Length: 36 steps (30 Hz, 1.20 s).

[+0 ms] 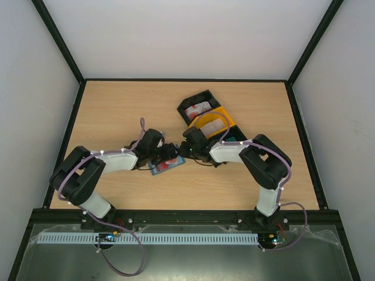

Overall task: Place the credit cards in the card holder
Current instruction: Insert the credit card into the card holder.

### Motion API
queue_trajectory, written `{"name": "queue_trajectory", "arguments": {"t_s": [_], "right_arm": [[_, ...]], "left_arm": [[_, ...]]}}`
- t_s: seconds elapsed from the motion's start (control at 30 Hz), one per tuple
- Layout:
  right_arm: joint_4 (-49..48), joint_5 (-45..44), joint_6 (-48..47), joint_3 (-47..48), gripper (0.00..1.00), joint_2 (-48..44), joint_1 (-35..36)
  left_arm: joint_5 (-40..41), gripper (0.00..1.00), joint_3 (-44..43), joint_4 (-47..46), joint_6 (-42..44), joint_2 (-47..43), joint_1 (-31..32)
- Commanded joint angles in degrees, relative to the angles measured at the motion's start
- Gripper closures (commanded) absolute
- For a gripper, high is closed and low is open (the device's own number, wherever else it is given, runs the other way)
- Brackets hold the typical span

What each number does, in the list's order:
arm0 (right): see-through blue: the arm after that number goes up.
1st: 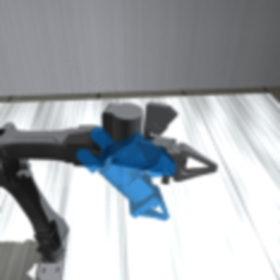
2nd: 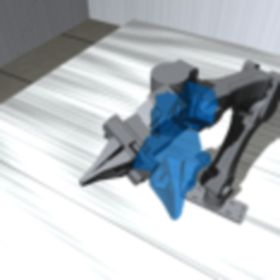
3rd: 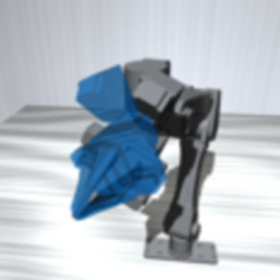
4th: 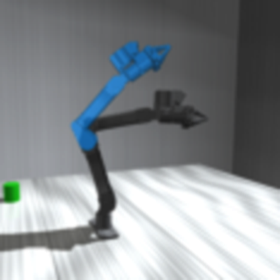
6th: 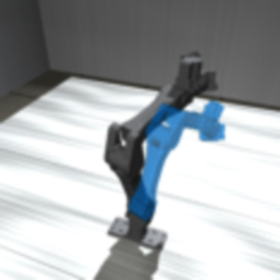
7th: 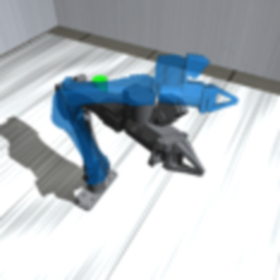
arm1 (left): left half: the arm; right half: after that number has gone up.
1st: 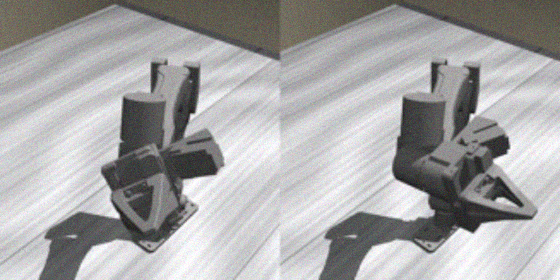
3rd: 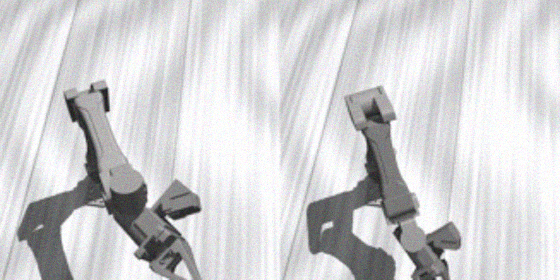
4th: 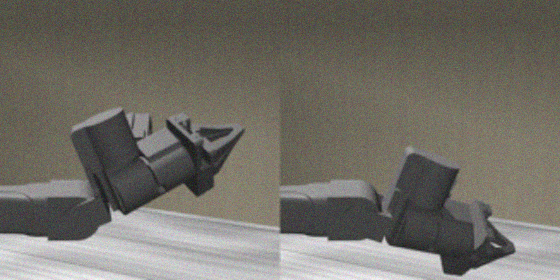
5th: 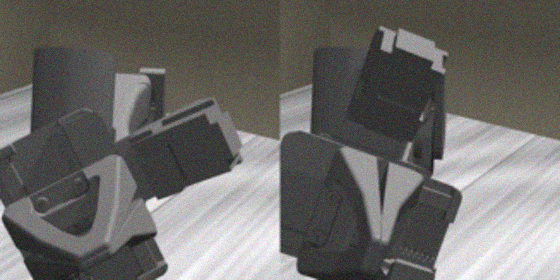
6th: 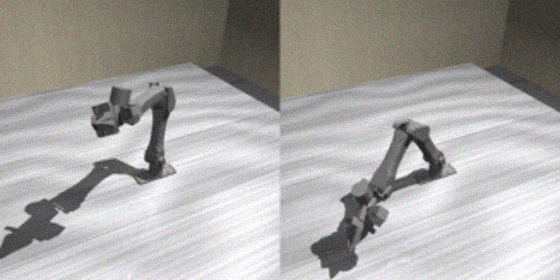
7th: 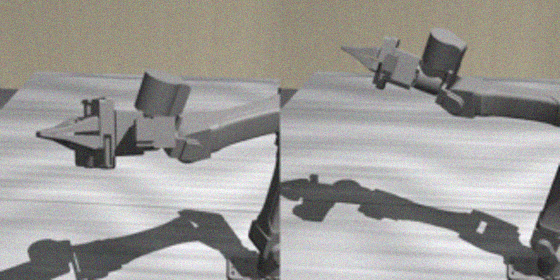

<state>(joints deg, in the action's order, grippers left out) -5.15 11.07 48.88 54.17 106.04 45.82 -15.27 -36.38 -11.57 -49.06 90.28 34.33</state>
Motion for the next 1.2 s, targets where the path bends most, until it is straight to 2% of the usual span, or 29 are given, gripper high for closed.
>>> {"name": "queue_trajectory", "arguments": {"t_s": [0.0, 0.33, 0.53, 0.93, 1.17], "right_arm": [[3.0, 5.2, -0.1, -2.2, 0.78, 0.6, 0.8], [0.9, 7.5, 0.2, -3.6, 0.78, 0.9, 0.8], [0.4, 8.7, -0.2, -3.6, 0.78, 1.4, 0.8], [-1.2, 12.1, -0.7, -3.7, 0.78, 2.1, 0.8], [-2.0, 12.7, -0.4, -3.9, 0.78, 2.2, 0.8]], "left_arm": [[4.7, 0.25, -2.3, 10.9, -0.6, -1.6, 0.8], [8.4, 0.18, -3.1, 17.2, -3.1, -6.2, 0.8], [8.6, 0.18, -2.7, 17.6, -3.4, -5.0, 0.9], [6.4, 0.23, -2.5, 16.1, -2.8, -1.6, 2.0], [4.7, 0.34, -2.3, 14.5, -3.0, -2.0, 2.2]]}}
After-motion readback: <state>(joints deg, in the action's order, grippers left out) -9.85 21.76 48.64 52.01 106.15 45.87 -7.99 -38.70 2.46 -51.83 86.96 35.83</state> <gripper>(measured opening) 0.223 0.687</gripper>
